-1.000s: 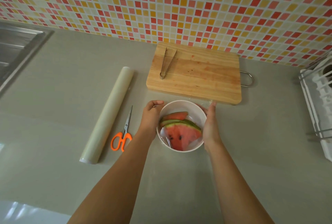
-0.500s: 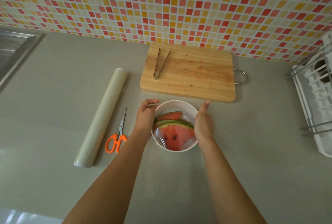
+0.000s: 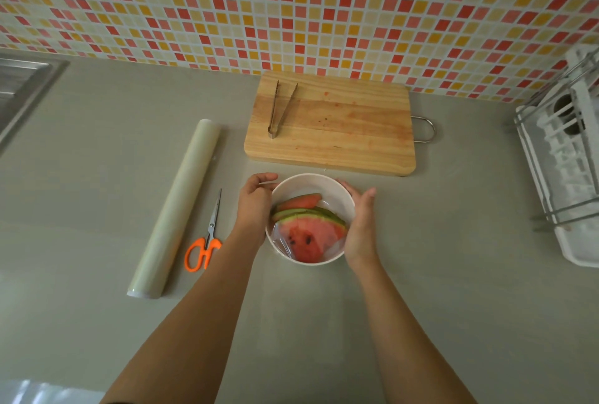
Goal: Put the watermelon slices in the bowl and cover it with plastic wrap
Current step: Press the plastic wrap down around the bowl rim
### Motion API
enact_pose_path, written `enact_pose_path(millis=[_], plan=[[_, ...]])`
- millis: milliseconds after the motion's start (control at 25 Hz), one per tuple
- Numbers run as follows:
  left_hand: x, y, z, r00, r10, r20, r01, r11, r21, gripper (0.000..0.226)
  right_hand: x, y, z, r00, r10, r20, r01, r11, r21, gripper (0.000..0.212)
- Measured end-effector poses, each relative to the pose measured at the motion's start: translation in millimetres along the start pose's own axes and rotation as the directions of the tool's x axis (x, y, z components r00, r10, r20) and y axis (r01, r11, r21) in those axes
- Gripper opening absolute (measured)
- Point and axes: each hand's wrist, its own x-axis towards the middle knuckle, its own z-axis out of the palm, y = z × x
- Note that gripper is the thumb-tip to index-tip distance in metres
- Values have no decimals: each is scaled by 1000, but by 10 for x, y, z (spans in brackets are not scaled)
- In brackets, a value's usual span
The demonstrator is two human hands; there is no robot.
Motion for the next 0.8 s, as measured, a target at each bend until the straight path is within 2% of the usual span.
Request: enact_pose_path(millis=[160,240,360,440,520,560,600,640,720,760,800], plan=[[31,-66,9,999,23,-50,-20,998,55,39,17,-3,9,979,168,-118,-169,986,4,73],[23,-66,1,996,43,-82,-34,994,102,35,10,-36,27,968,142,-208,-169,978,-119,70],[23,-31,-36,988,112,-104,-84,966,245,28,-17,-89,37,957,28,-288,-142,913,-381,83],[64,15,-81,981,179,-77,-132,899,417,22,-16,-110,29,945,4,-326,-189,822,-537,82],[97,100,-154,962,266,-58,-167,744,648,20,-14,-116,0,926,35,-376,-282,726,-627,87],[96,130,-209,942,326,-73,-186,694,696,23,-13,-110,-31,924,22,-382,-282,714,-640,91],[67,138,-279,915,388,-108,-215,699,681,27,-11,-94,-70,928,-19,-372,-233,750,-619,93],[-6,123,-340,883,432,-181,-243,754,611,30,-9,-72,-107,932,-68,-356,-151,820,-552,89],[-267,-42,-372,803,450,-391,-287,867,407,29,-36,-35,-164,957,-82,-277,-8,951,-310,71],[-426,-160,-335,789,441,-427,-316,888,333,30,-46,-20,-171,977,-64,-203,18,975,-223,64],[-587,-277,-262,810,453,-372,-354,884,305,35,-53,1,-160,990,-47,-135,24,986,-164,60]])
